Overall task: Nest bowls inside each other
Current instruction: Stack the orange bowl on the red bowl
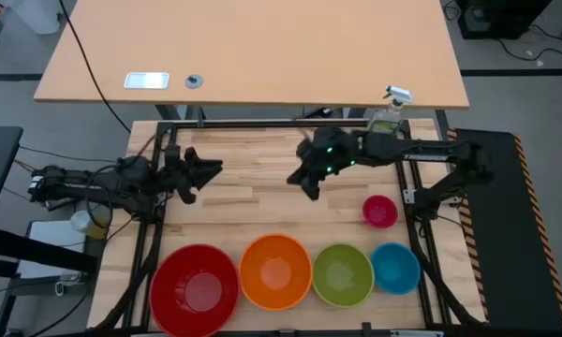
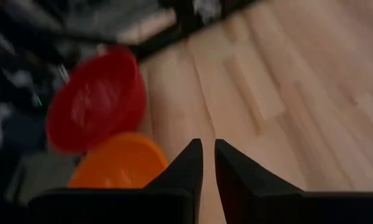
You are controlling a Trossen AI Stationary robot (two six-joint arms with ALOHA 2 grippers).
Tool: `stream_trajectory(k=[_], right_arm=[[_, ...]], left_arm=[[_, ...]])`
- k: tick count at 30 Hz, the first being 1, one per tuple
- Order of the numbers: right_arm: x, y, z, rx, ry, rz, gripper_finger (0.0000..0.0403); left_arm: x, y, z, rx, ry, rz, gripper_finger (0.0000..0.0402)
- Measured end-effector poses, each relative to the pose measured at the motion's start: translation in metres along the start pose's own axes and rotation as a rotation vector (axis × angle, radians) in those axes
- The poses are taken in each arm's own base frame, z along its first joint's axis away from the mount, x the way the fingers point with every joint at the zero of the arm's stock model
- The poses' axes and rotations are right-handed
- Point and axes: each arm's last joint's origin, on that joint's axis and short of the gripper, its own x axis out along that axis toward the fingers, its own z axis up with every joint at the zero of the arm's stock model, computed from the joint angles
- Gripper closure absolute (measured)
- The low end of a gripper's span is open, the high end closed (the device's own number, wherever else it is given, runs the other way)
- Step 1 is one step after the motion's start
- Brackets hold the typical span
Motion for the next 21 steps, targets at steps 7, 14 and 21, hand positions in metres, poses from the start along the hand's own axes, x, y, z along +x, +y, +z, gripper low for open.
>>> stream_trajectory(k=[7,14,21], right_arm=[[0.041,0.019,-0.025,-0.068,0.175,0.031,0.0319],[0.067,0.050,-0.045,-0.059,0.309,0.155,0.0235],[0.098,0.069,-0.056,-0.063,0.393,0.017,0.0206]], left_arm=[[0.004,-0.002,-0.017,0.002,0.164,0.027,0.0205],[0.014,-0.028,0.004,0.137,0.347,0.065,0.0207],[0.021,-0.051,0.018,0.267,0.477,0.056,0.0207]])
